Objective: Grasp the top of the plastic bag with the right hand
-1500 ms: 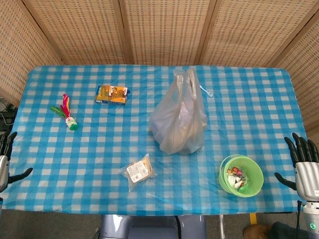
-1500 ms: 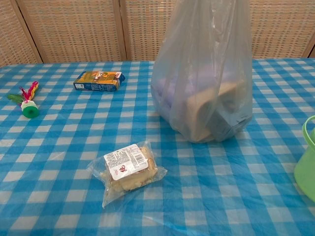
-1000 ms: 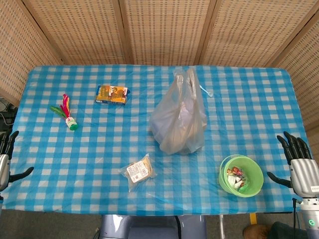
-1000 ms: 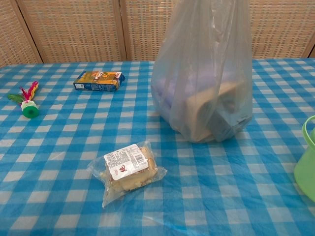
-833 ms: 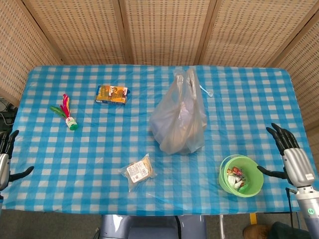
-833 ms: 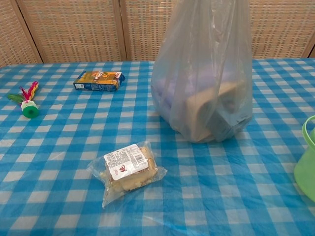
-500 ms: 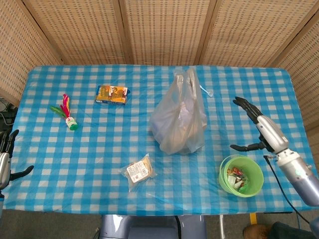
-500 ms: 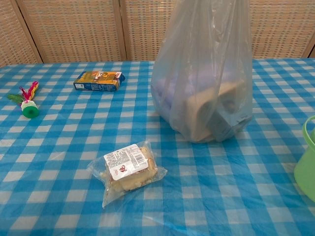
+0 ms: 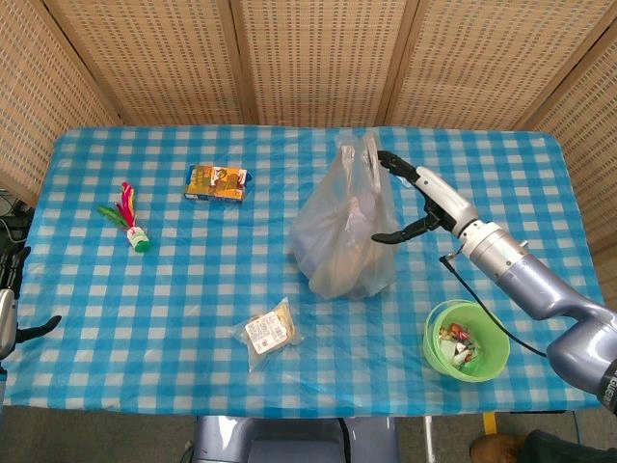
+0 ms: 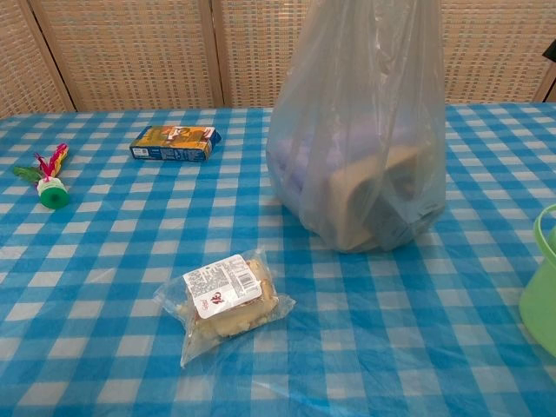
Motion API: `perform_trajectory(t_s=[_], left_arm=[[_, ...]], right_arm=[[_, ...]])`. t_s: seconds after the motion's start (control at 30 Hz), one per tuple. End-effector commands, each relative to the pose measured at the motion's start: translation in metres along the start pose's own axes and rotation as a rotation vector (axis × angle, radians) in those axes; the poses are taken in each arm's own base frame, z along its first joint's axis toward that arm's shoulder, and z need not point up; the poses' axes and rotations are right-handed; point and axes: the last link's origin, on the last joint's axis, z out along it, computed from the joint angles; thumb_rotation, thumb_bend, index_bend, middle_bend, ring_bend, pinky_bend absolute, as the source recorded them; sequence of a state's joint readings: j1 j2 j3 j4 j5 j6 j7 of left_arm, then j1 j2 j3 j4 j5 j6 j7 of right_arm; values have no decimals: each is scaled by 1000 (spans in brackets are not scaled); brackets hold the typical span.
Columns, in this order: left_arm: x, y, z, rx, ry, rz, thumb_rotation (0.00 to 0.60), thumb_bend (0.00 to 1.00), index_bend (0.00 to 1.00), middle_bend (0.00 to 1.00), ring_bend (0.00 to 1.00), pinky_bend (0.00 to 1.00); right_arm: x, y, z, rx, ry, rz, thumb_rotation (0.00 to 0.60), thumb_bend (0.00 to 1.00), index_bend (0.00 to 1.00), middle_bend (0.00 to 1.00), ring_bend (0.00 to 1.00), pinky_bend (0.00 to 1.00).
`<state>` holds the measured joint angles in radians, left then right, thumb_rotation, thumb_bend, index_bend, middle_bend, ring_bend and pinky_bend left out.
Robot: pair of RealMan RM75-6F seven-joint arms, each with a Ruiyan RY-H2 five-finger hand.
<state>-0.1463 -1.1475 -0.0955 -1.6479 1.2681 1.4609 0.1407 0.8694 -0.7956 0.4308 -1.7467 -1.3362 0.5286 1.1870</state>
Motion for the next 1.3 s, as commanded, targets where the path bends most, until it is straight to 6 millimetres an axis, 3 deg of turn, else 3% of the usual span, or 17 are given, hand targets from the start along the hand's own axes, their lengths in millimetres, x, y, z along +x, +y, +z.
perform_trajectory(t_s=[0.03, 0.4, 0.53, 0.63, 0.77, 1.03, 1.17, 1.3], left_arm=[[0, -1, 0, 2, -1, -1, 600, 0, 0, 0, 0, 0], [1, -3, 4, 7, -6, -8, 600, 0, 0, 0, 0, 0], [1, -4, 4, 10, -7, -11, 600, 0, 0, 0, 0, 0], [2, -4, 5, 12, -5, -15, 600, 0, 0, 0, 0, 0], [2, -5, 5, 15, -7, -16, 600, 0, 0, 0, 0, 0], [2, -5, 5, 12, -8, -17, 600, 0, 0, 0, 0, 0], [2, -5, 6, 14, -8, -19, 600, 0, 0, 0, 0, 0], [2, -5, 6, 14, -10, -18, 600, 0, 0, 0, 0, 0]], right_arm=[[-8, -14, 8, 16, -36, 78, 600, 0, 203, 205, 6, 0], [-31, -36, 22, 5, -149, 240, 600, 0, 252, 257, 54, 0], [-42, -53, 29, 22, -190, 393, 600, 0, 266, 297, 100, 48], [-42, -64, 36, 12, -200, 479, 600, 0, 279, 342, 150, 142], [-44, -71, 38, 10, -213, 518, 600, 0, 282, 369, 236, 347], [-46, -70, 39, 7, -226, 531, 600, 0, 310, 442, 339, 420], [-49, -65, 39, -9, -230, 540, 600, 0, 403, 556, 444, 484], [-48, -59, 41, -13, -227, 547, 600, 0, 596, 744, 651, 768]])
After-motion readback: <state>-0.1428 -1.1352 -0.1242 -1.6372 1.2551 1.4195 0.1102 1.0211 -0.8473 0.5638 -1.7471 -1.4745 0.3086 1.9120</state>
